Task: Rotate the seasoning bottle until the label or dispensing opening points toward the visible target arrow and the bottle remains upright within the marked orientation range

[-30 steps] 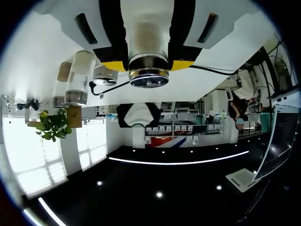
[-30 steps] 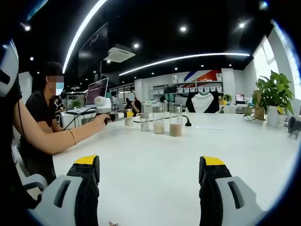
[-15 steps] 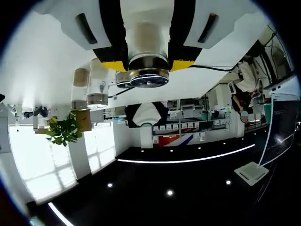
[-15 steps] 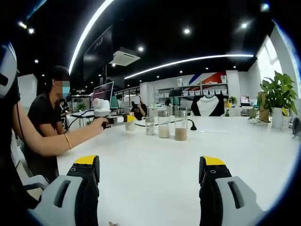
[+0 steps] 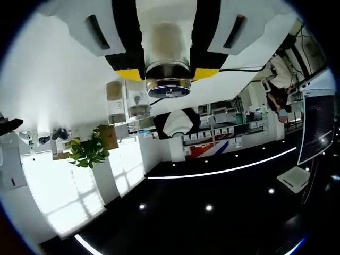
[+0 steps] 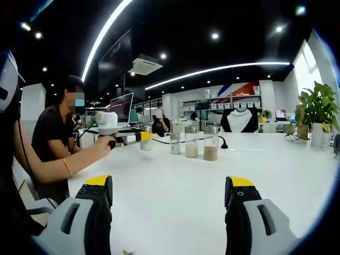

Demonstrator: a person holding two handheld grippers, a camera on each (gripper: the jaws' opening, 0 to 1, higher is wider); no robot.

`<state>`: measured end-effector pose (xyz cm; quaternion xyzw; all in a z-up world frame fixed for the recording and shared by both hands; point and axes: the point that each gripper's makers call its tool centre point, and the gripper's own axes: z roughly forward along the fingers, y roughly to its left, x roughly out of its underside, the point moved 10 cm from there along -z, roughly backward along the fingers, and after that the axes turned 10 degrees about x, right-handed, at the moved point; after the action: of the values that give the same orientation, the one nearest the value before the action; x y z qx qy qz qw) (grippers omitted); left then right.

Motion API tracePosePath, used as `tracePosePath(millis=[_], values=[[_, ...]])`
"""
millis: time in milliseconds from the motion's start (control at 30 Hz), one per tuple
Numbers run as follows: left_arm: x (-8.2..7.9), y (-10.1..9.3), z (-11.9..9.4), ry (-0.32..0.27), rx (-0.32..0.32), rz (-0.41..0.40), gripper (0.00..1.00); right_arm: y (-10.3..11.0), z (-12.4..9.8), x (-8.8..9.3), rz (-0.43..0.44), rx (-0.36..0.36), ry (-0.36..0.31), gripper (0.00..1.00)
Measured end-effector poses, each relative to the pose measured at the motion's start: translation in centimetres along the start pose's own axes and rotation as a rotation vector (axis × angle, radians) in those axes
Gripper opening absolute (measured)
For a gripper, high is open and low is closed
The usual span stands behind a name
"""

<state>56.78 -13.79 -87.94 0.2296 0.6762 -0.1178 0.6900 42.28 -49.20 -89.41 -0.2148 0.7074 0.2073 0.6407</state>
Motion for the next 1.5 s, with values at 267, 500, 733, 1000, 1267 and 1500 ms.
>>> tracePosePath(millis=[267,500,733,1000,1267,1500], values=[[0.1,-2.3,-1.0,0.004,0.06,0.013,0.35,0.4,0.0,0.4,0.002,-0.005,0.013,0.88],[-0.4,-4.2,-1.8,-0.012,0.121,0.009,0.35,0.6,0.0,0.6,-0.002,-0.015,0.02,0.88],[-1.0,-6.4,-2.4,-0.02,0.171,0.017,0.35,0.8,0.0,0.8,-0.002,-0.019,0.026,0.88],[-1.6,-7.7,-2.8,-0.057,0.218,-0.039,0.35,0.7,-0.2,1.1,0.004,-0.017,0.03,0.88],[-1.6,-9.2,-3.3,-0.045,0.277,-0.019,0.35,0.5,-0.3,1.0,-0.002,-0.016,0.032,0.88],[-2.0,-9.8,-3.4,-0.08,0.347,-0.019,0.35,0.2,0.0,0.9,-0.009,-0.014,0.028,0.88]])
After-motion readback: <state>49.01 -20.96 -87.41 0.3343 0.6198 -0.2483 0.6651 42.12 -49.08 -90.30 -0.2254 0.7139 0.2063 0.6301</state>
